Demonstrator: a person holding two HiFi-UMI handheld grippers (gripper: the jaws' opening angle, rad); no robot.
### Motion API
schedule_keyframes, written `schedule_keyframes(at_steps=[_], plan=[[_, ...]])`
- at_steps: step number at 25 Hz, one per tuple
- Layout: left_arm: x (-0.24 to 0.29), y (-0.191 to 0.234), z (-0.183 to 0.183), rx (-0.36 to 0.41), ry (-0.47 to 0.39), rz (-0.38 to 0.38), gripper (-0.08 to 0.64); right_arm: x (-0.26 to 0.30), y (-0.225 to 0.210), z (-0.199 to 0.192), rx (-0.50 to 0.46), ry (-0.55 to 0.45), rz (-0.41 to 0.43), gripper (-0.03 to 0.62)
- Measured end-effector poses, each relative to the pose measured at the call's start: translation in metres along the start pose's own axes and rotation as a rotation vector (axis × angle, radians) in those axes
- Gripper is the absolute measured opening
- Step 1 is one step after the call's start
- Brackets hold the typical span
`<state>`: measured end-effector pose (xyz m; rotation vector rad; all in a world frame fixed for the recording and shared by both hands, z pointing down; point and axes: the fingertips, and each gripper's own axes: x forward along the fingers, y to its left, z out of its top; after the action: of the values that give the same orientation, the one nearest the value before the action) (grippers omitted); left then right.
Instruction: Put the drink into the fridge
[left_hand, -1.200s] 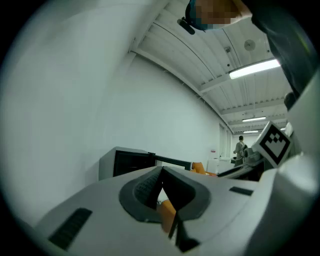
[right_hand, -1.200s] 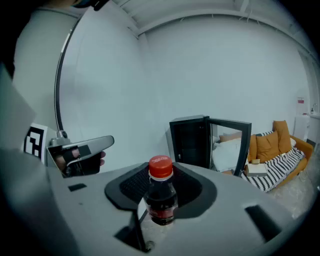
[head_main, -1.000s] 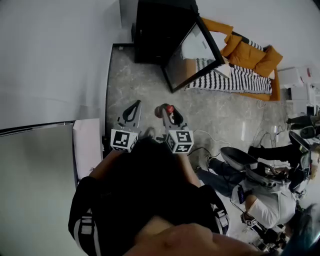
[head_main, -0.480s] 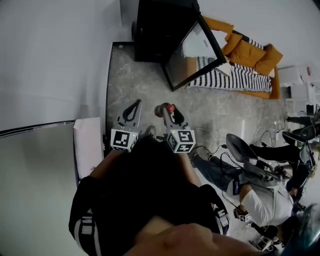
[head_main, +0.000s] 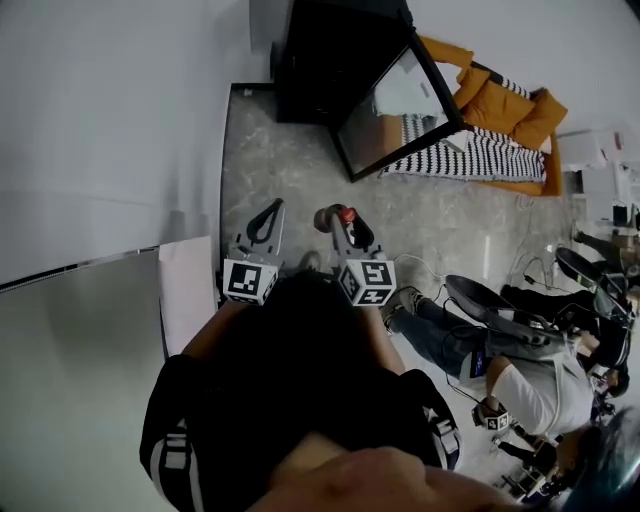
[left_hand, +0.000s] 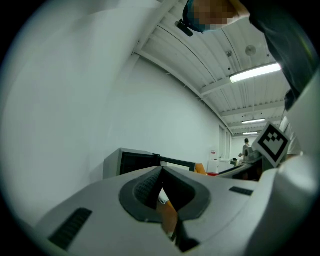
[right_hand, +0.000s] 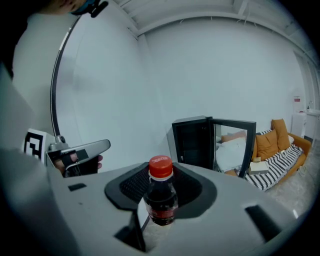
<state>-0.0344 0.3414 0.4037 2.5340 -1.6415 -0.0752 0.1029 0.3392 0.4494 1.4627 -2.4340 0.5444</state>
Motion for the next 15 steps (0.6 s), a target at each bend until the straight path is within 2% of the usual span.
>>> schedule_keyframes(at_steps=[6, 11, 15], plan=[[-0.01, 0.025, -0.001, -0.019, -0.007, -0.036, 0.005, 0.011, 0.023, 0.006, 0.011, -0.023, -0.028, 0.133], [-0.015, 0.038, 0.005, -0.043, 0.037, -0.051, 0.005, 0.029, 0.03, 0.003, 0.009, -0.025, -0.048, 0.133], [-0.011, 0.048, 0.006, -0.058, 0.013, -0.058, 0.005, 0.04, 0.031, 0.009, 0.008, -0.029, -0.05, 0.133]])
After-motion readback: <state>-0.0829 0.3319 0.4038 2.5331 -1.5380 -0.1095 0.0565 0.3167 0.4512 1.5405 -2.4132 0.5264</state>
